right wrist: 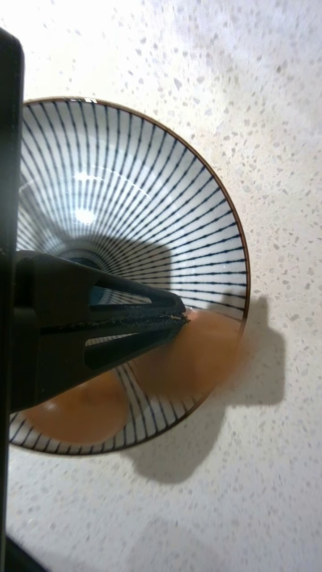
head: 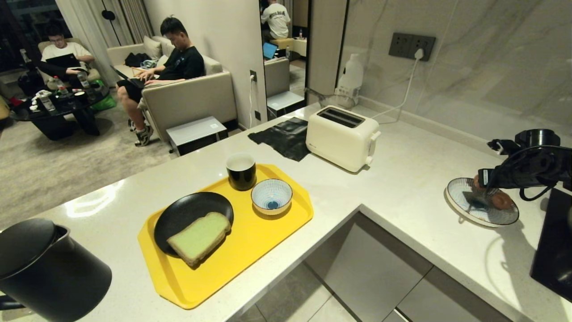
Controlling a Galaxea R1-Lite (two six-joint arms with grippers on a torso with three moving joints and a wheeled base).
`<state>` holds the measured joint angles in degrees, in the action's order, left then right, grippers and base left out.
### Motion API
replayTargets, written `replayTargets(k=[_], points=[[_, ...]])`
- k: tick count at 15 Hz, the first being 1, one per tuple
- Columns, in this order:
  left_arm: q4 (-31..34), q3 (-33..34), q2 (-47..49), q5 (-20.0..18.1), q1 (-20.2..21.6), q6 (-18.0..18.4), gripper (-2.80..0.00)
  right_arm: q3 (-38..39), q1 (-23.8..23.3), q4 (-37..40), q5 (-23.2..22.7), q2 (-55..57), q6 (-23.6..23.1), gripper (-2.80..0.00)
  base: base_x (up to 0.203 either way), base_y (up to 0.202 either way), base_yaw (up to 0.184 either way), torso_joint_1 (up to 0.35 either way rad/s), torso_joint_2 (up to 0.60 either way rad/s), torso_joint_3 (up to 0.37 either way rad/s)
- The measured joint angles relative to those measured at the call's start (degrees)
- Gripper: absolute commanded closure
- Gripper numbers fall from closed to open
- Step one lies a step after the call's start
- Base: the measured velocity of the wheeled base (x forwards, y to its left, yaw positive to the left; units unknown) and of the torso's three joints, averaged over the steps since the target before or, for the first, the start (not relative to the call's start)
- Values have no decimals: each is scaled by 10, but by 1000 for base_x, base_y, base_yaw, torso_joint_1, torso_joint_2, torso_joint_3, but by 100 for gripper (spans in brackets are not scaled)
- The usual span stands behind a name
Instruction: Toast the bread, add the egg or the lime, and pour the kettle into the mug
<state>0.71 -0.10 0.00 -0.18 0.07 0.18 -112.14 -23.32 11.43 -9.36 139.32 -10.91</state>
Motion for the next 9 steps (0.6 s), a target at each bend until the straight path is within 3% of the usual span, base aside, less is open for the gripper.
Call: replayTargets(k=[9], points=[[0,0,0,0,0,0,0,43,-13,-1,4,-54,-4,0,0,0,0,0,0,0]])
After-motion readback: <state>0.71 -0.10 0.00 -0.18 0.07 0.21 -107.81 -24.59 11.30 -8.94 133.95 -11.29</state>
